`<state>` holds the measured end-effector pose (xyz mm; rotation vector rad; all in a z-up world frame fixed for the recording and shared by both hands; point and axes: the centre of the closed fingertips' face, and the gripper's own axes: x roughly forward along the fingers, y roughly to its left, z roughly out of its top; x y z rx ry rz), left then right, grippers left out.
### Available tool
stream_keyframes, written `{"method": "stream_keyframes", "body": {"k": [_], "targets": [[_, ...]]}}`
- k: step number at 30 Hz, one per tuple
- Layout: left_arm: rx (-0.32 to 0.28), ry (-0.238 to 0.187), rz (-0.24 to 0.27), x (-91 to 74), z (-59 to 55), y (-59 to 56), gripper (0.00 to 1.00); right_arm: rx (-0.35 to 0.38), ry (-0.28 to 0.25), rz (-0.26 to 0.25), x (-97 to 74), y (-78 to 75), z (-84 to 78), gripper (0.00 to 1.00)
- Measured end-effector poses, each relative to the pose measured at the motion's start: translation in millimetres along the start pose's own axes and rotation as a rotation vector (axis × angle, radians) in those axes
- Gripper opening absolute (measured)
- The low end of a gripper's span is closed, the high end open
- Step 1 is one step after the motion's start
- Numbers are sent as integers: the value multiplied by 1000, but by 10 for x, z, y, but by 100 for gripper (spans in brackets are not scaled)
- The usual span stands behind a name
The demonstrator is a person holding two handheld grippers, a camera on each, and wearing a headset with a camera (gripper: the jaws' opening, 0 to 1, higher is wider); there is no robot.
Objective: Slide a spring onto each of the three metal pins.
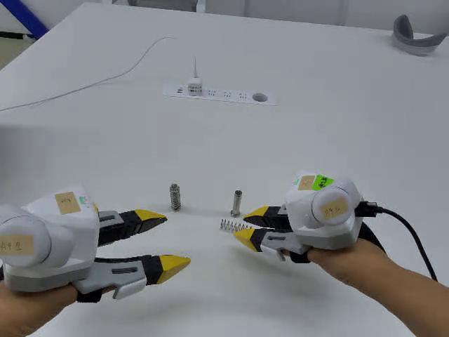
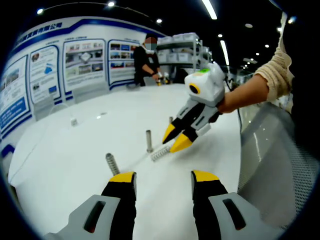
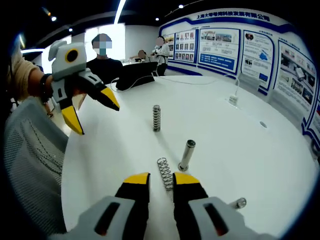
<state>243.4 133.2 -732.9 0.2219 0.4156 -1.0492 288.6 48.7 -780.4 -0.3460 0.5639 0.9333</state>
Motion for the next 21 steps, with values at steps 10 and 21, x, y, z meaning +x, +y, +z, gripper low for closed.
{"method": "stream_keyframes", "body": {"k": [10, 21], "targets": [[-3, 0, 1, 8, -7, -8, 44, 1, 32, -4, 93, -48, -72, 19], [-9, 4, 3, 7, -28, -6, 43, 12, 66, 6, 117, -25, -160, 17]]}}
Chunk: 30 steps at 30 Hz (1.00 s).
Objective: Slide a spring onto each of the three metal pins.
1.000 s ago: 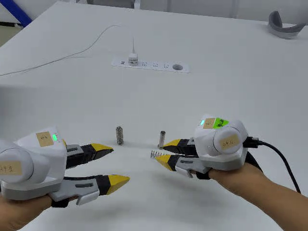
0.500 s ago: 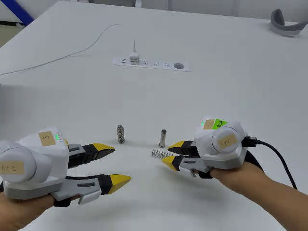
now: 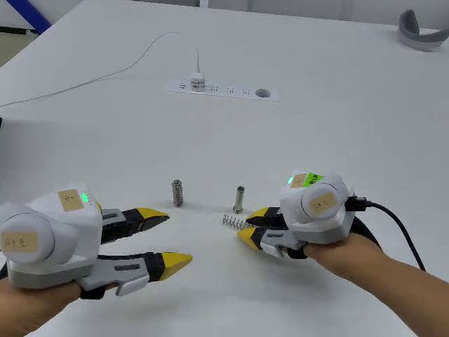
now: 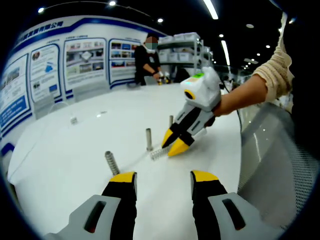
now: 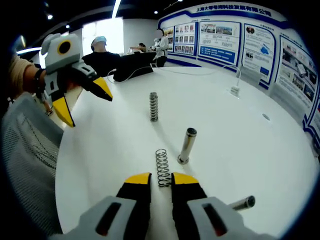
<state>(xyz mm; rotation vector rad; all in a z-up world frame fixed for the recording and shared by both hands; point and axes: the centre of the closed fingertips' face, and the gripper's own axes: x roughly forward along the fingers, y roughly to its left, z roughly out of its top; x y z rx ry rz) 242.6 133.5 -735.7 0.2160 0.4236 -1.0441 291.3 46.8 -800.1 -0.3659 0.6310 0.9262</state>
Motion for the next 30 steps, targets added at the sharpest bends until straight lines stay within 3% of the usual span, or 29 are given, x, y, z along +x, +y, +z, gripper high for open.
{"method": "stream_keyframes", "body": {"k": [21, 30], "targets": [[9, 8, -5, 4, -12, 25, 43, 16, 26, 2, 28, 32, -36, 12], [42, 30, -40, 135, -1, 10, 42, -1, 22, 50, -72, 142, 10, 11]]}}
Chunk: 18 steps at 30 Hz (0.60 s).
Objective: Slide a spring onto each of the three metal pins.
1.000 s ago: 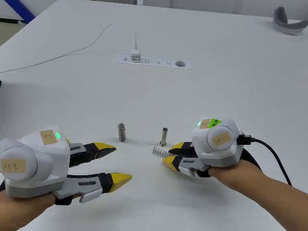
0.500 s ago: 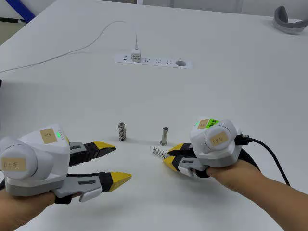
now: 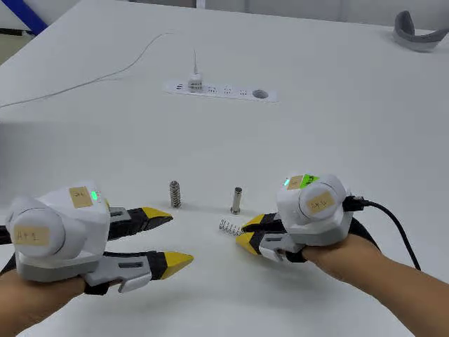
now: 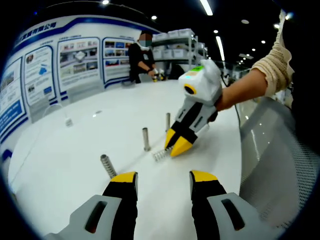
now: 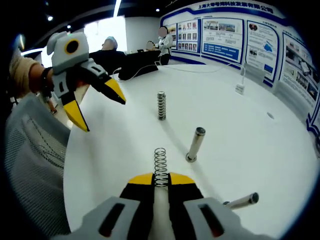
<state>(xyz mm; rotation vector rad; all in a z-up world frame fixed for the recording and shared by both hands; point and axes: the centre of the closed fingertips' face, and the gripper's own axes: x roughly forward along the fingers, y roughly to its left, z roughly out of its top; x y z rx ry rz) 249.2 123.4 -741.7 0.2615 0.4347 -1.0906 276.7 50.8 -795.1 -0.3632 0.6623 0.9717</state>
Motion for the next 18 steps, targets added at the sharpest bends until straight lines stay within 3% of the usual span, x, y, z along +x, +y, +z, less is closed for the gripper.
{"method": "stream_keyframes", "body": {"k": [10, 18], "targets": [[41, 26, -49, 152, 5, -30, 41, -88, -22, 77, -149, 203, 180, 11], [86, 54, -94, 261, -12, -121, 39, -168, -11, 134, -198, 379, 222, 11]]}}
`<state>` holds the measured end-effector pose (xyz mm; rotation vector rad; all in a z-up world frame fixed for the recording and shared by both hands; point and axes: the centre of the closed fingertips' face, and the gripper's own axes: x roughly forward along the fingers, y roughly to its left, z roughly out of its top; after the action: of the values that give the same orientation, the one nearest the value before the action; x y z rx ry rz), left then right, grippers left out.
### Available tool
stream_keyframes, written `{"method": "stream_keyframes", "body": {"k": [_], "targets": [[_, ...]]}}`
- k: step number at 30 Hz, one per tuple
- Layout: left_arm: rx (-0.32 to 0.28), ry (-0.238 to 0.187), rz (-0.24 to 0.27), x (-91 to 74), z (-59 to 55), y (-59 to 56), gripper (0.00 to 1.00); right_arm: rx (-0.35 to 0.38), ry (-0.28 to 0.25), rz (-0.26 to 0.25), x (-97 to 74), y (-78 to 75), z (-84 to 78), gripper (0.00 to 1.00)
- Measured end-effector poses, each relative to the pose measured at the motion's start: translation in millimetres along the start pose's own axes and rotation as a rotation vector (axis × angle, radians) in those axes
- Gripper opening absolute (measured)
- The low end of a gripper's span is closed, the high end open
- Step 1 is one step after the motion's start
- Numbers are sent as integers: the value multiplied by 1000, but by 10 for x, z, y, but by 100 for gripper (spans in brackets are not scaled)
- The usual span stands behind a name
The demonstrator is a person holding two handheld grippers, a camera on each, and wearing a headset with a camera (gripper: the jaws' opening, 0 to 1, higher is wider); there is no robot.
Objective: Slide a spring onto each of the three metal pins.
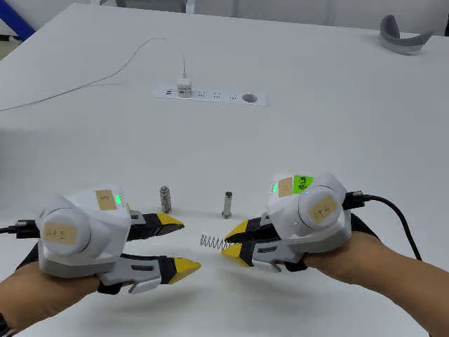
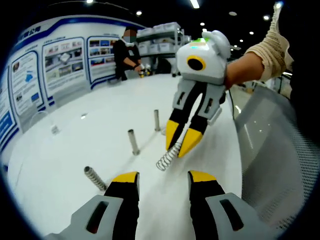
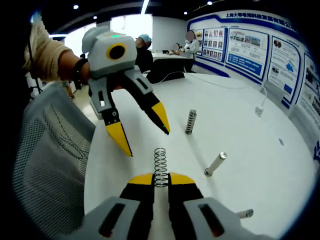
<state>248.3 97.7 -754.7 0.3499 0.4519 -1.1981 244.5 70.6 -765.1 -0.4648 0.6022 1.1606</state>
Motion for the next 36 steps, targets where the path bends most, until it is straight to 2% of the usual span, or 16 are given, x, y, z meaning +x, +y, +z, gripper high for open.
{"method": "stream_keyframes", "body": {"k": [15, 27, 36], "targets": [[98, 42, -77, 159, -10, -147, 29, -109, 60, 54, -27, 126, -47, 11], [149, 66, -113, 216, -70, -214, 12, -127, 85, 84, -9, 163, -92, 12], [163, 85, -128, 227, -112, -244, 11, -141, 88, 101, -41, 202, -26, 12]]}}
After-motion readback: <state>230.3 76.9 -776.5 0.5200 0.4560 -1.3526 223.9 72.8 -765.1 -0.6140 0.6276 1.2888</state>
